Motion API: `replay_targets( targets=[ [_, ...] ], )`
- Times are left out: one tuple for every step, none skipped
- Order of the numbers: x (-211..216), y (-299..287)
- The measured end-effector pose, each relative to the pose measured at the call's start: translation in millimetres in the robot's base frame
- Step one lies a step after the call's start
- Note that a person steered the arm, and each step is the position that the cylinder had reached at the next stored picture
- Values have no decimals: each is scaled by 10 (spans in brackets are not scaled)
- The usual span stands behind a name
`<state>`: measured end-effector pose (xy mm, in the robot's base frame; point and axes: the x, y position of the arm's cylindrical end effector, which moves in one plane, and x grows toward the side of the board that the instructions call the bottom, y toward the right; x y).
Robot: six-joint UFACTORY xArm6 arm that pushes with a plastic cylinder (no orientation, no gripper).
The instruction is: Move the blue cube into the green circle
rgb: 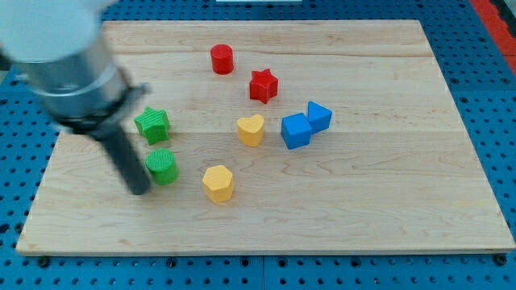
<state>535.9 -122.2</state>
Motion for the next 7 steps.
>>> replay_targets(
  targets=[
    [-45, 883],
    [-95, 1177],
    [-291, 1126],
    [-675, 1510],
    [-649, 2146],
    [-513, 2401],
    [-658, 2825]
  ],
)
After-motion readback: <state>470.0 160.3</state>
